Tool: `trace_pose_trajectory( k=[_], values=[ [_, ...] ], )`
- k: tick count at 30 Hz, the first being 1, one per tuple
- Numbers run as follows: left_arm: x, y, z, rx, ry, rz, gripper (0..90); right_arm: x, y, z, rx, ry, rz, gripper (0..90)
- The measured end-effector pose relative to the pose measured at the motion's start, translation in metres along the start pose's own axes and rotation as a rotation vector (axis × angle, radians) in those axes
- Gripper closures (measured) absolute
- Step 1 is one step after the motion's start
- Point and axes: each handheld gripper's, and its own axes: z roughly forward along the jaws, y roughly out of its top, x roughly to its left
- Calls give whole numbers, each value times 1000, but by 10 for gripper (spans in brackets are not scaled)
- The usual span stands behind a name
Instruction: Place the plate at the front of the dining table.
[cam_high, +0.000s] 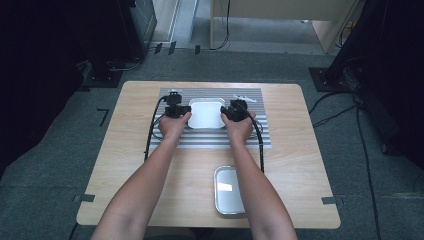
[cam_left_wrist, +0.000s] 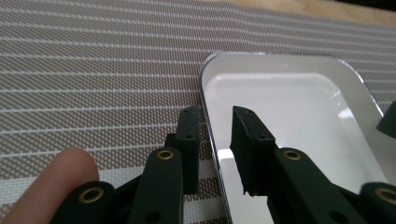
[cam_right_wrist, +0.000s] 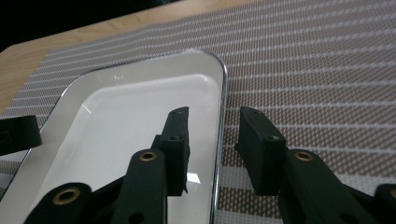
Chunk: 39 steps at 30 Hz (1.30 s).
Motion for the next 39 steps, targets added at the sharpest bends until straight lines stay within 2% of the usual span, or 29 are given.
trace_pose_trajectory(
  k=[1, 3, 6, 8, 9, 10, 11, 12, 15, 17, 18, 22, 23, 24, 27, 32, 39],
  values=[
    [1, 0, -2, -17, 0, -2, 723, 0, 0, 0, 0, 0, 0, 611],
    [4, -1, -5, -36, -6, -7, 642, 0, 2, -5, -1, -36, -59, 586],
    [6, -3, -7, -48, -26, -12, 560, 2, 4, -9, 3, -16, -71, 560],
    [7, -6, -10, -54, -85, -36, 505, 4, 6, -13, 9, 0, -74, 478],
    [8, -6, -11, -51, -109, -42, 461, 6, 7, -15, 30, -11, -69, 411],
    [8, -6, -11, -51, -109, -42, 427, 6, 7, -15, 30, -11, -69, 411],
    [8, -7, -13, -48, -123, -43, 427, 7, 8, -17, 65, -27, -71, 388],
    [7, -8, -15, -53, -132, -38, 394, 8, 9, -20, 79, -31, -74, 348],
    [8, -11, -25, -41, -132, -5, 293, 7, 10, -32, 43, -19, -99, 267],
    [11, -13, -31, -22, -157, 3, 247, 5, 9, -38, 28, -17, -119, 239],
    [12, -16, -35, -33, -146, 14, 170, 2, 8, -43, 37, -39, -151, 235],
    [12, -22, -42, -69, -142, 40, 138, -3, 6, -50, 46, -38, -150, 228],
    [12, -25, -46, -78, -123, 67, 138, -6, 5, -54, 40, -28, -142, 234],
    [11, -27, -50, -89, -119, 76, 138, -11, 3, -60, 36, -24, -159, 235],
    [11, -30, -55, -98, -112, 88, 138, -15, 2, -65, 41, -25, -163, 235],
    [15, -37, -66, -111, -129, 78, 138, -27, 0, -81, 48, -9, -113, 239],
    [18, -47, -74, -107, -115, 89, 138, -33, -8, -93, 52, -9, -160, 226]
  ],
)
